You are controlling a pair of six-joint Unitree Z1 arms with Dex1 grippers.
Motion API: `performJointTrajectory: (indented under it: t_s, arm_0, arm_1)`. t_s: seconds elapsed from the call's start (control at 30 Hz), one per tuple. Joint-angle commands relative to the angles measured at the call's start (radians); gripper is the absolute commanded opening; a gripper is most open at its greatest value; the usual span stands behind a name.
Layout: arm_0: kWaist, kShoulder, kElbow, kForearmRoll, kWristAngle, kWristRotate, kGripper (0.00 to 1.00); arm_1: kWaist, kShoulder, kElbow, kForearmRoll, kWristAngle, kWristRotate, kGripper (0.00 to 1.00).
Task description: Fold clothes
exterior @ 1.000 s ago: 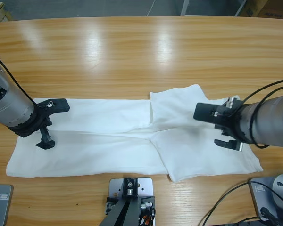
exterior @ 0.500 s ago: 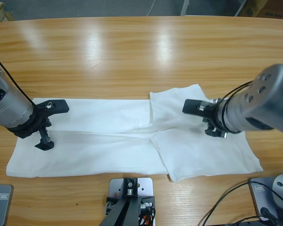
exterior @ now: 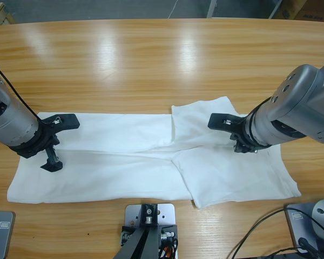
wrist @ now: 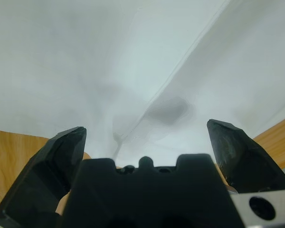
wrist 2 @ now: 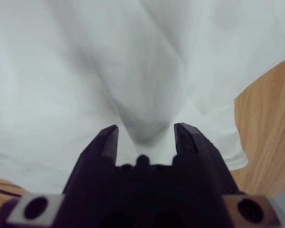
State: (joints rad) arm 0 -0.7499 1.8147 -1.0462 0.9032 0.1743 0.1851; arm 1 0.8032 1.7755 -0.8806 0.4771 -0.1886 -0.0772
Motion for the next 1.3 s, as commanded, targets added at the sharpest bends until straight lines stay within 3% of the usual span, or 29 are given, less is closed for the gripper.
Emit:
performJointTrajectory:
  t_s: [0.03,0.07,0.1,0.37,0.67,0.83,0.87,0.9,0.93,0.97,1.07,1.13,1.3]
  arm_0:
    - [-0.008,0.004,0.032,-0.007,-0.015,-0.003,1.000]
    - [-0.008,0.003,0.033,-0.007,-0.015,-0.003,1.000]
    - [-0.008,0.002,0.034,-0.007,-0.015,-0.003,1.000]
    - [-0.008,-0.011,0.037,-0.007,-0.014,-0.003,1.000]
    - [-0.008,-0.005,0.037,-0.009,-0.014,-0.003,1.000]
    - [-0.008,-0.006,0.040,-0.008,-0.013,-0.001,1.000]
    - [-0.008,-0.006,0.040,-0.009,-0.013,-0.001,1.000]
    - [-0.008,-0.004,0.040,-0.009,-0.013,-0.001,1.000]
    - [-0.008,-0.002,0.040,-0.009,-0.013,0.000,1.000]
    - [-0.008,0.000,0.040,-0.009,-0.013,0.001,1.000]
    - [-0.008,0.004,0.039,-0.010,-0.013,0.001,1.000]
    - [-0.008,0.005,0.038,-0.010,-0.013,0.001,1.000]
    - [-0.008,0.005,0.040,-0.010,-0.013,0.001,1.000]
  arm_1:
    - [-0.016,0.045,0.002,0.002,-0.002,-0.022,0.137]
    - [-0.016,0.046,0.002,0.002,-0.002,-0.026,0.018]
    - [-0.016,0.047,0.002,0.002,-0.002,-0.029,0.000]
    - [-0.016,0.044,-0.033,0.072,-0.013,-0.064,0.000]
    - [-0.016,0.155,-0.198,0.321,0.254,-0.064,0.000]
    - [-0.015,0.266,-0.294,0.446,0.276,-0.054,0.000]
    - [-0.015,0.280,-0.306,0.463,0.267,-0.049,0.141]
    - [-0.015,0.283,-0.308,0.465,0.246,-0.035,0.511]
    - [-0.015,0.278,-0.306,0.464,0.207,-0.014,0.743]
    - [-0.015,0.267,-0.301,0.459,0.164,0.000,0.838]
    - [-0.016,0.222,-0.293,0.460,-0.015,0.058,0.974]
    - [-0.044,0.175,-0.293,0.465,-0.114,0.117,1.000]
    - [-0.278,-0.092,-0.286,0.443,-0.095,0.410,0.983]
